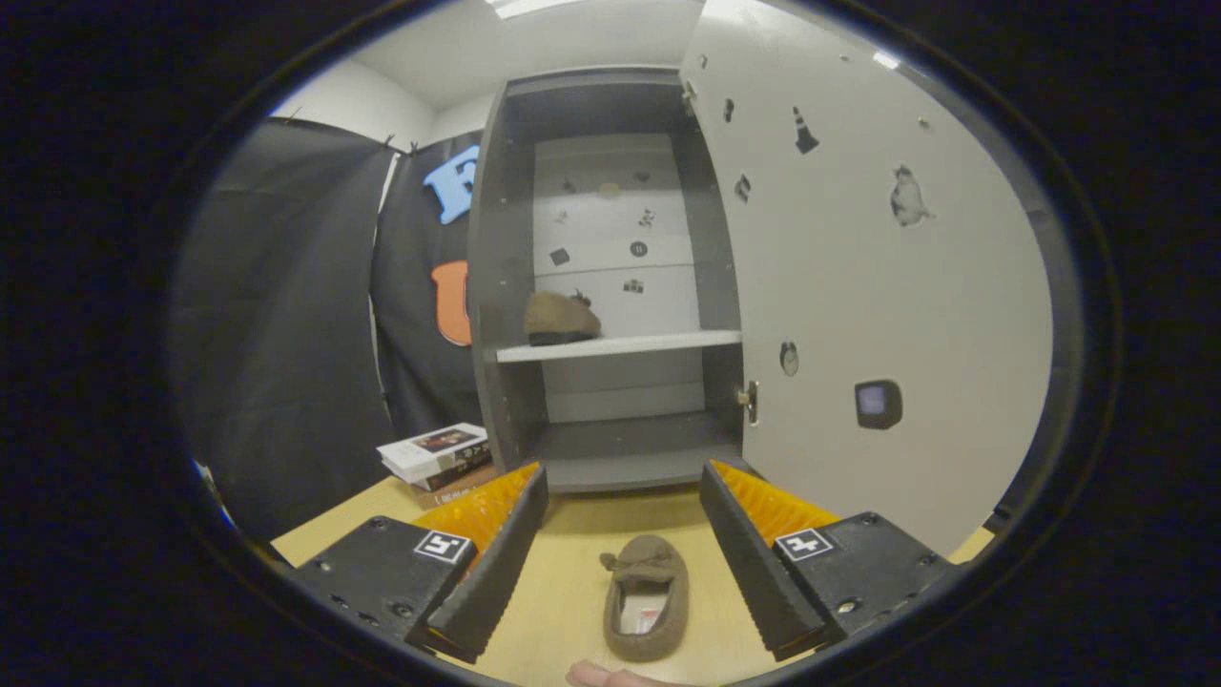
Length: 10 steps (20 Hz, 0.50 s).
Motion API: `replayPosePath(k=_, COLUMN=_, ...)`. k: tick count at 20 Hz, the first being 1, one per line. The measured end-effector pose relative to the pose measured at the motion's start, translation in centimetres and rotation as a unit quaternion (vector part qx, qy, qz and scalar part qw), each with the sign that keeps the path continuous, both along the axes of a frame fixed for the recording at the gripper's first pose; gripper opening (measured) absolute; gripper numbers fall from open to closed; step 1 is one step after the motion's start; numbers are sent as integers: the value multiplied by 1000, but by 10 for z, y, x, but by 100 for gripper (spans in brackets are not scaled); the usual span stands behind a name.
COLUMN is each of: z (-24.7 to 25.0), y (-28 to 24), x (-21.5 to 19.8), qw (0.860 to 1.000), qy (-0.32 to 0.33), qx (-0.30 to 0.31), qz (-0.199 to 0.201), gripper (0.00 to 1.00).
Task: Open the shoe cabinet door, grab the shoes and put them into the shoe cabinet, then close the shoe cabinet door.
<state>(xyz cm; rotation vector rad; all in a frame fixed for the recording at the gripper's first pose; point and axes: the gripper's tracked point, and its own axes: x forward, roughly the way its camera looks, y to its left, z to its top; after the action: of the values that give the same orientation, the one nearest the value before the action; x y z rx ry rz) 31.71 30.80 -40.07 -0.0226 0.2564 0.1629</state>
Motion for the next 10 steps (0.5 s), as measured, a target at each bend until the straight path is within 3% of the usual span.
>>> replayPosePath(k=3, z=-65, y=-1, x=8, qw=997, qy=72, qx=-32, qz=-6, gripper=100)
replayPosePath(k=7, z=-142, y=15, x=3, qw=984, qy=173, qx=-47, qz=16, gripper=97)
replayPosePath(k=9, z=-167, y=19, x=5, qw=979, qy=197, qx=-36, qz=35, gripper=92)
replayPosePath(k=10, z=-177, y=17, x=10, qw=978, qy=200, qx=-38, qz=37, gripper=83)
